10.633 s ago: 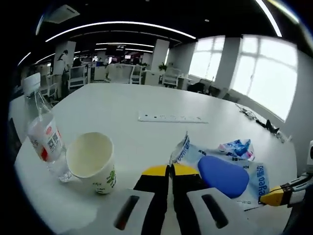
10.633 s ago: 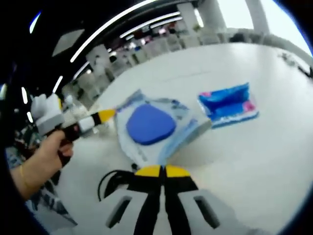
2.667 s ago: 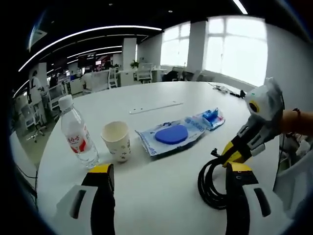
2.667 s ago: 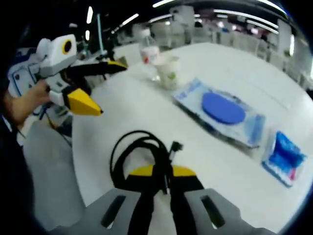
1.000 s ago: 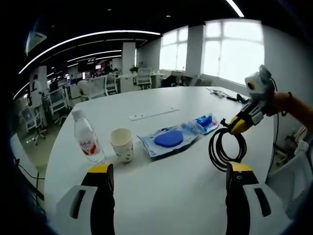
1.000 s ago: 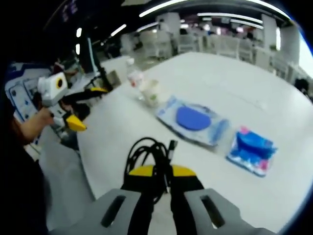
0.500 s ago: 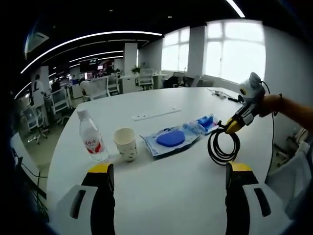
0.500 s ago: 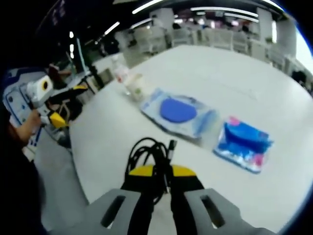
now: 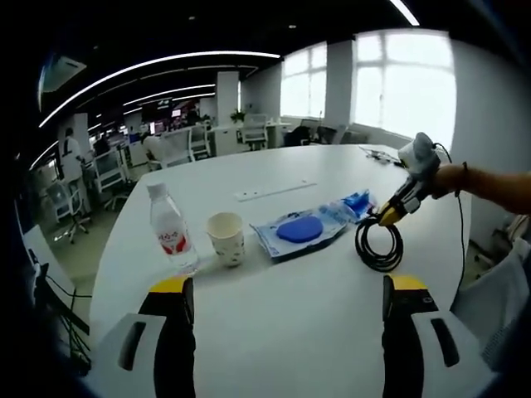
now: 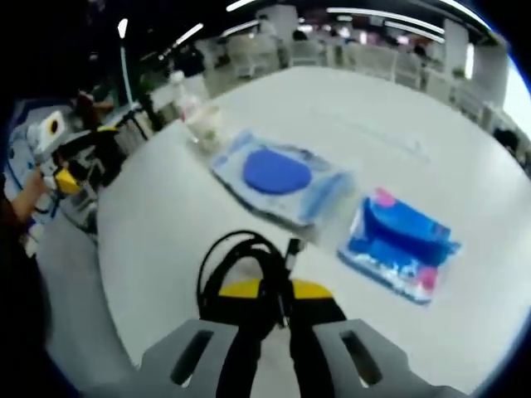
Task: Arrange the tabletop items into an orderly group along one side of the table until the central work area is clear of visible clutter.
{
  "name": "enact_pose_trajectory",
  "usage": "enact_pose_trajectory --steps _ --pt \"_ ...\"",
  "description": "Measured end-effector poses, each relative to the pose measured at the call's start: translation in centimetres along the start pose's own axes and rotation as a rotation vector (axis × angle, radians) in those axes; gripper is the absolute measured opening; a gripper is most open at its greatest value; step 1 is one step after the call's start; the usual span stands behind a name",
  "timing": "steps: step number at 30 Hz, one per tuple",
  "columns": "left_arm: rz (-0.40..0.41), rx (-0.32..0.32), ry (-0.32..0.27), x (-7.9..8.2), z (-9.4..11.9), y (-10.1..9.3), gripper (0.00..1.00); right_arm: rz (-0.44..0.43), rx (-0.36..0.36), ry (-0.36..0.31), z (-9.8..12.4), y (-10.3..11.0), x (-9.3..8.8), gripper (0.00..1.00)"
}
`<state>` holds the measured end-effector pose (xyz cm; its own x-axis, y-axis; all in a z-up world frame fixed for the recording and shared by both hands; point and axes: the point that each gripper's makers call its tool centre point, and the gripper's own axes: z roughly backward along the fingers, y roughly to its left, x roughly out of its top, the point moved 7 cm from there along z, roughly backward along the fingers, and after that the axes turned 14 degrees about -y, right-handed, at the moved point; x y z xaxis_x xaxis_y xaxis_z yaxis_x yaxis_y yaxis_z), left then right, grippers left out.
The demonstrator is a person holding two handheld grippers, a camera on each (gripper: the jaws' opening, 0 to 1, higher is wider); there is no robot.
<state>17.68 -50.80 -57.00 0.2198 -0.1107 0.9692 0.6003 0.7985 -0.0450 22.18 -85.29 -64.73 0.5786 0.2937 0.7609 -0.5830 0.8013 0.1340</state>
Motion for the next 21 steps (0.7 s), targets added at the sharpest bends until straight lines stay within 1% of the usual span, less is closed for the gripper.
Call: enact_pose_trajectory --steps 1,4,7,9,12,18,21 --pt "0.002 0.002 -0.003 0.0 0.0 0.0 0.94 0.020 -0.007 0.010 -0.2 -0.2 -0.1 0.07" --pt "-0.001 0.002 0.003 0.0 0.0 0.1 0.94 0.027 -0.004 0.017 -0.7 -0.5 -0.3 0.07" --pt "0.000 0.004 0.004 0.0 0.0 0.2 0.94 0.060 -0.009 0.034 -1.2 -0.8 -0.5 0.07" --pt "0.004 0.007 0.004 -0.1 0.0 0.2 0.94 0.078 -0.023 0.065 -1.4 -1.0 -0.8 0.07" --pt "0.006 0.012 0.009 -0.2 0.1 0.3 0.94 0.097 -0.034 0.072 -1.8 -1.1 -1.0 0.07" --pt "0.012 0.026 0.020 -0.5 0.4 0.6 0.94 0.107 -0.049 0.089 -2.4 -1.4 -1.4 0.07" --pt "0.015 0.034 0.028 -0.6 0.6 0.8 0.93 0.163 -0.052 0.112 -2.6 -1.5 -1.3 0.07"
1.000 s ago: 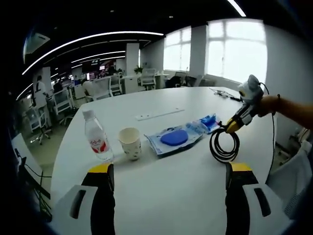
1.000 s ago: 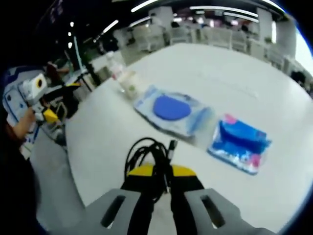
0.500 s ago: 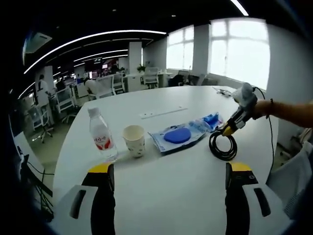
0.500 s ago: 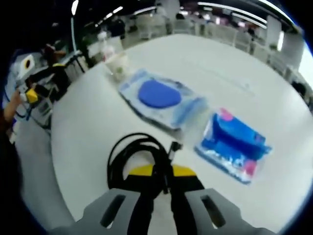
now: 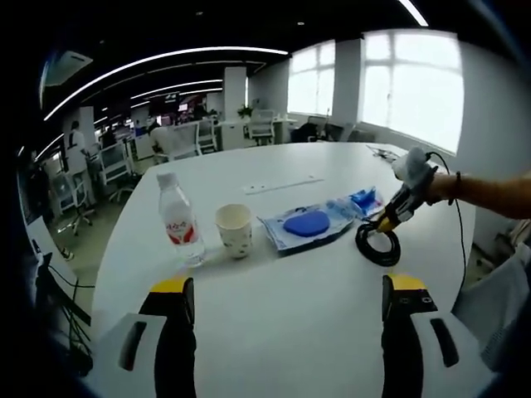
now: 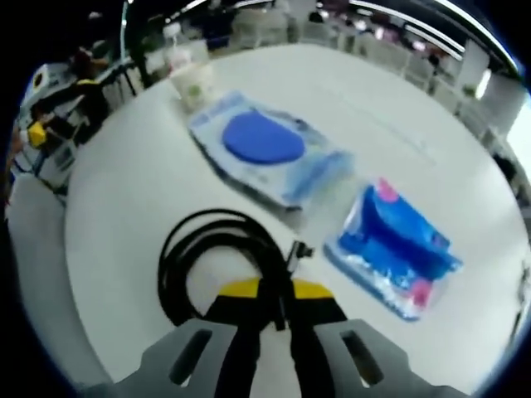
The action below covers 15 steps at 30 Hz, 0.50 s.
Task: Arrange the tabletop items into an orderly group along one side of the table until the central work area is clear of visible clutter.
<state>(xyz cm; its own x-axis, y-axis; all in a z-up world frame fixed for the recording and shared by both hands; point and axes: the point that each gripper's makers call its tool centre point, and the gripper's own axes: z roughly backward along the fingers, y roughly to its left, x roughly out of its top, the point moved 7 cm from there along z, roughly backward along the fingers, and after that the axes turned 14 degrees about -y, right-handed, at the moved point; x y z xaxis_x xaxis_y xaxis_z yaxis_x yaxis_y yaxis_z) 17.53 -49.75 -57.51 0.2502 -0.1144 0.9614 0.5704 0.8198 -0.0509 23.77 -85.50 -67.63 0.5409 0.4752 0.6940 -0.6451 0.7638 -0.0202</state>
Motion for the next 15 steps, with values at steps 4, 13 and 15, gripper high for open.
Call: enact_pose_trajectory --steps 4,13,15 --pt "0.002 0.008 -0.001 -0.01 0.13 0.14 0.93 0.039 -0.004 0.011 -0.29 -0.26 0.04 0.07" --pt "0.009 0.021 -0.002 -0.03 0.41 0.32 0.93 0.122 -0.018 0.053 -0.52 -0.64 -0.19 0.08" --pt "0.010 0.023 -0.002 -0.05 0.46 0.38 0.93 0.127 -0.017 0.052 -0.52 -0.66 -0.22 0.08"
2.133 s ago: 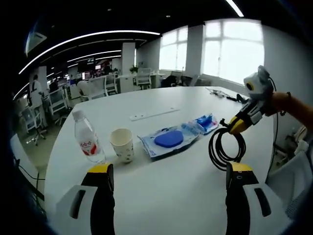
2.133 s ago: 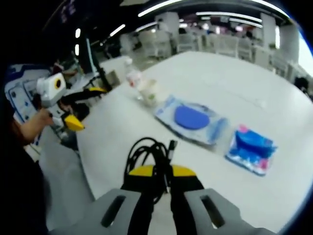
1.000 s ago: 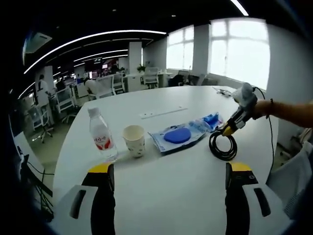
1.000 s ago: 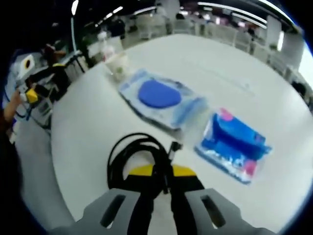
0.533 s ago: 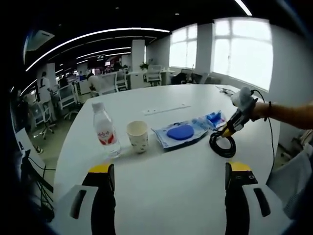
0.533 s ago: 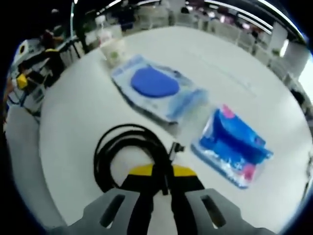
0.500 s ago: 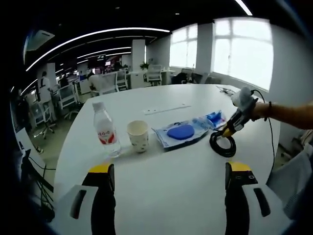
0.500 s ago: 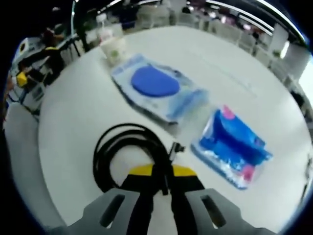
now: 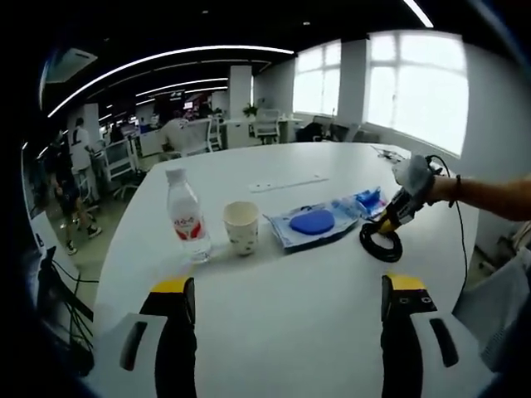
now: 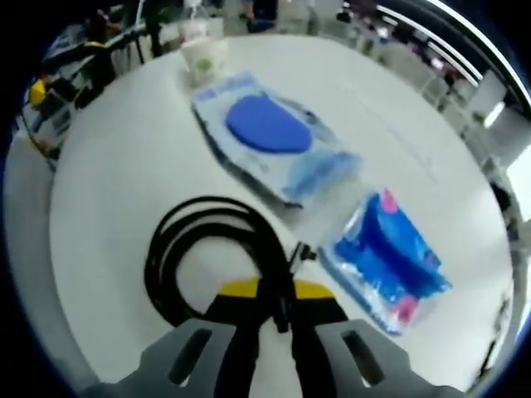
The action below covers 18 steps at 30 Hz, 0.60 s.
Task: Arrange the tabletop items into an orderly group along one side of the table until the central work area is clear of visible clutter.
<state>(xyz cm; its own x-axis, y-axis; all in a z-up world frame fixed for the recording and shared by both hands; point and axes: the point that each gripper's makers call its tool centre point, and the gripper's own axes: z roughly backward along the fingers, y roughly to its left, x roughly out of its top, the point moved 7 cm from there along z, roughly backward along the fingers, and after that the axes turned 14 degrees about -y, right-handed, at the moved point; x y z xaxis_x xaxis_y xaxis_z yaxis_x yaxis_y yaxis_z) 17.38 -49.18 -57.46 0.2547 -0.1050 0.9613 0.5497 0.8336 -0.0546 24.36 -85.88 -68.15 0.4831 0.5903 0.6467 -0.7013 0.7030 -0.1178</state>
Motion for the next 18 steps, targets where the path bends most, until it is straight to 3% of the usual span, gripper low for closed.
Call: enact_pose_trajectory --steps 14,18 --pt "0.017 0.015 -0.009 0.09 0.34 0.09 0.93 0.033 0.004 -0.015 -0.24 -0.44 -0.20 0.11" --pt "0.021 0.020 -0.010 0.09 0.48 0.19 0.94 -0.043 -0.012 -0.040 -0.17 -0.36 -0.30 0.17"
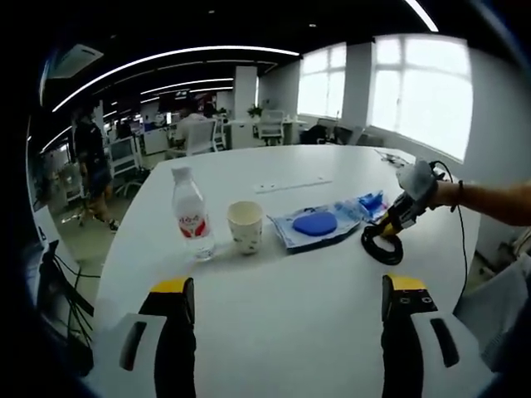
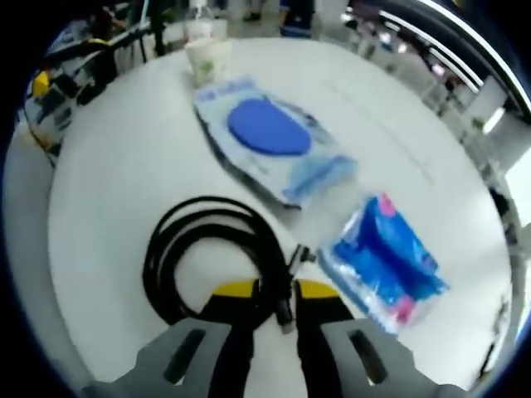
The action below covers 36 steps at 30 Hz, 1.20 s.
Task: Arrange the tabletop items into an orderly group along one side of the table until the central work area is clear of visible clutter.
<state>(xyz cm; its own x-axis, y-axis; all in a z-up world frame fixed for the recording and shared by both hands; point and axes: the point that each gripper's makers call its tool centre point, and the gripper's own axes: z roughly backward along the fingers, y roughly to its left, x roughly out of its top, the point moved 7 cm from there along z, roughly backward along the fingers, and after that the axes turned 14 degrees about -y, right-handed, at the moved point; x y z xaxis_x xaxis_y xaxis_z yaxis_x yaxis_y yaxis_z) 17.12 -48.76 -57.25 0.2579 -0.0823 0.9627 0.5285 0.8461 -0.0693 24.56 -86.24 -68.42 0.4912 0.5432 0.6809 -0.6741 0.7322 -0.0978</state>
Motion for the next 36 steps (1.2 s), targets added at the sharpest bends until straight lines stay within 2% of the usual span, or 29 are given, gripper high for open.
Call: enact_pose_trajectory --steps 2,5,8,10,14,18,26,36 --pt "0.001 0.002 0.001 0.0 0.1 0.1 0.94 -0.054 0.006 -0.013 0.1 0.2 -0.1 0.24" --pt "0.006 0.007 0.002 -0.1 0.3 0.2 0.94 -0.109 -0.020 -0.049 0.4 0.1 0.0 0.27" --pt "0.014 0.010 0.000 -0.1 0.4 0.3 0.95 -0.226 -0.031 -0.078 1.1 0.5 0.2 0.35" --pt "0.012 0.012 -0.001 0.0 0.5 0.4 0.96 -0.278 -0.044 -0.118 1.5 0.7 0.4 0.43" --pt "0.015 0.008 0.000 0.0 0.6 0.5 0.97 -0.374 -0.021 -0.189 2.6 1.4 1.0 0.50" --pt "0.018 0.003 0.002 0.1 0.6 0.3 0.98 -0.376 -0.040 -0.242 3.9 1.8 1.4 0.61" --pt "0.021 -0.019 0.004 0.3 0.6 -0.1 1.00 -0.369 -0.073 -0.375 7.2 3.4 3.4 0.81" --pt "0.037 -0.030 0.004 0.5 1.2 0.3 1.00 -0.358 -0.111 -0.447 11.4 5.0 4.8 0.95"
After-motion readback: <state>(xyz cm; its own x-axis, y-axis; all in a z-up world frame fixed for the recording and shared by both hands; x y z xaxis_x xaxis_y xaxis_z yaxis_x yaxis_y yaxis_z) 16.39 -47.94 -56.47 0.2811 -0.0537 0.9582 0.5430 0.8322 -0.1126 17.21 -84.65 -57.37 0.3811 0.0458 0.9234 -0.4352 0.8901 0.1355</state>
